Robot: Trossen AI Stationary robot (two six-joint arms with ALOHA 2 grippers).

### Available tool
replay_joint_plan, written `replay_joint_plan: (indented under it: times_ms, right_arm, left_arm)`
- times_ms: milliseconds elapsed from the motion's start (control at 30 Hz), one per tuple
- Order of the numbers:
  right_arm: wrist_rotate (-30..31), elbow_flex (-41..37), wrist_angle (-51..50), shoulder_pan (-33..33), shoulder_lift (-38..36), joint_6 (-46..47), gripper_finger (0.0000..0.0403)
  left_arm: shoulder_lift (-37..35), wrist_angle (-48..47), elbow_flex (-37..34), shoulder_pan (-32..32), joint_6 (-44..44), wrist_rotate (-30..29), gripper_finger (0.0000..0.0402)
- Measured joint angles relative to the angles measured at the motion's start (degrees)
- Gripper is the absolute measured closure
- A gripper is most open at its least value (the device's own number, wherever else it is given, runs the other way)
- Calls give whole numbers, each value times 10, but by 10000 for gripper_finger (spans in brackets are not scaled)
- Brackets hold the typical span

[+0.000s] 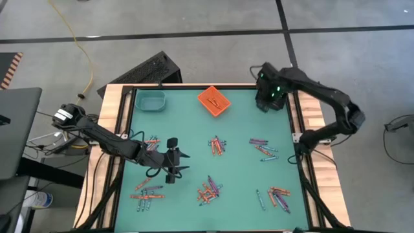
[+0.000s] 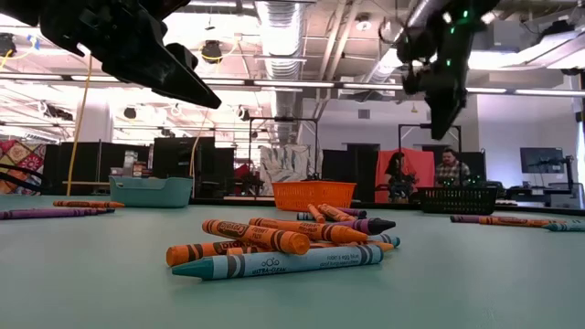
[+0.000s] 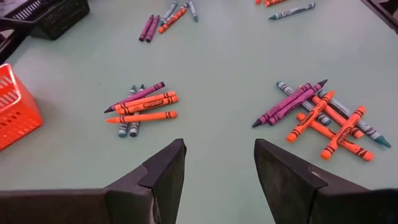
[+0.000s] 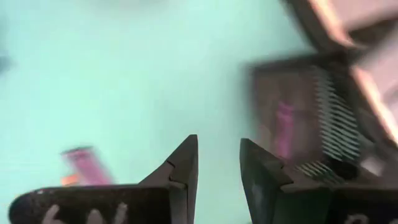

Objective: Sort crayons
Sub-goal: Put the orange crayon into the orange bin

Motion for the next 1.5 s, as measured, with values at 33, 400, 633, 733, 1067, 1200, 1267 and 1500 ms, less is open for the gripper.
replay_joint_plan:
  times_ms: [33, 400, 633, 733, 1067, 1200, 1267, 1500]
  right_arm:
    - [-7, -6, 4, 30, -7, 7, 291]
    - [-19, -88, 136, 339, -19, 78, 291]
    - [-18, -110, 237, 468, 11, 88, 291]
    - [-18, -112, 265, 504, 30, 88, 291]
    - [-16, -112, 310, 547, 95, 68, 291]
    - [-16, -112, 324, 546, 112, 54, 291]
    - [-15, -112, 329, 546, 119, 41, 291]
    - [-15, -112, 351, 535, 124, 21, 291]
  left_arm:
    - [0, 0, 0, 2, 0, 0, 219]
    - [0, -31, 0, 9, -11, 21, 219]
    - [0, -141, 0, 7, -127, 129, 219]
    - [0, -230, 12, -3, -194, 182, 219]
    - [-1, -491, 123, -114, -372, 163, 232]
    - [-1, -512, 124, -167, -468, 154, 232]
    - [2, -536, 123, -190, -521, 149, 232]
    - [28, -596, 123, -253, -689, 126, 232]
